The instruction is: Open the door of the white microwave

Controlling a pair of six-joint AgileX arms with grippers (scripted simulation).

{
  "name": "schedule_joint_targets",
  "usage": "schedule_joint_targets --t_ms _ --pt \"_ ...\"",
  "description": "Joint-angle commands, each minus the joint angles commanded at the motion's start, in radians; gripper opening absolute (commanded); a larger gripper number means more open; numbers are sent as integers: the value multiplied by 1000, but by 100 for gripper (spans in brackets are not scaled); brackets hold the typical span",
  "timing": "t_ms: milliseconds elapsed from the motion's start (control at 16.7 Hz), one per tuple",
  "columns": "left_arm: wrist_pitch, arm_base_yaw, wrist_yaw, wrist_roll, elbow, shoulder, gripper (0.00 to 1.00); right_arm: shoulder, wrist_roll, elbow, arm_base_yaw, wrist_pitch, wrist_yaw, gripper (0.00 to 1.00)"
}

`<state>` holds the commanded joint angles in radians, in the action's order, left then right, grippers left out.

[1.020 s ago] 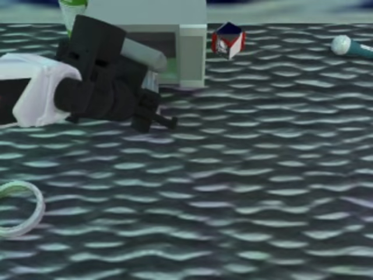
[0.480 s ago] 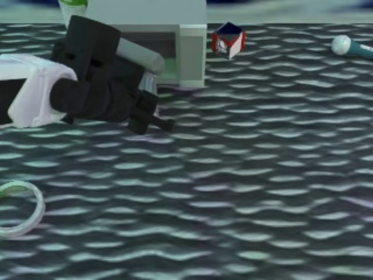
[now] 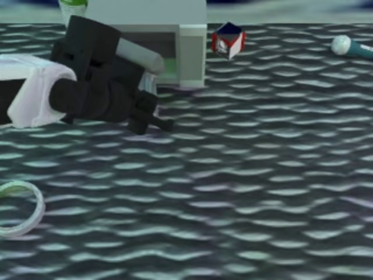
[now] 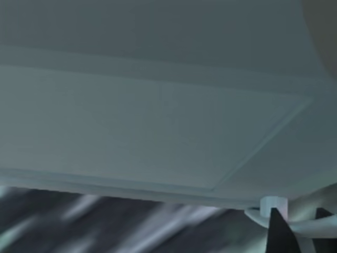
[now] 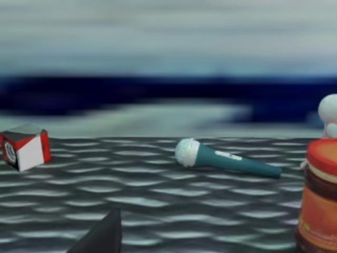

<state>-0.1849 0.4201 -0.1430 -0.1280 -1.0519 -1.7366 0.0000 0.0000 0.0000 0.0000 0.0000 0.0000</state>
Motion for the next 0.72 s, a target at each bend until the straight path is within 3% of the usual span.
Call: schedule_joint_targets --t_ms 720 --pt "-2 6 -10 3 1 0 0 0 0 0 0 0 0 100"
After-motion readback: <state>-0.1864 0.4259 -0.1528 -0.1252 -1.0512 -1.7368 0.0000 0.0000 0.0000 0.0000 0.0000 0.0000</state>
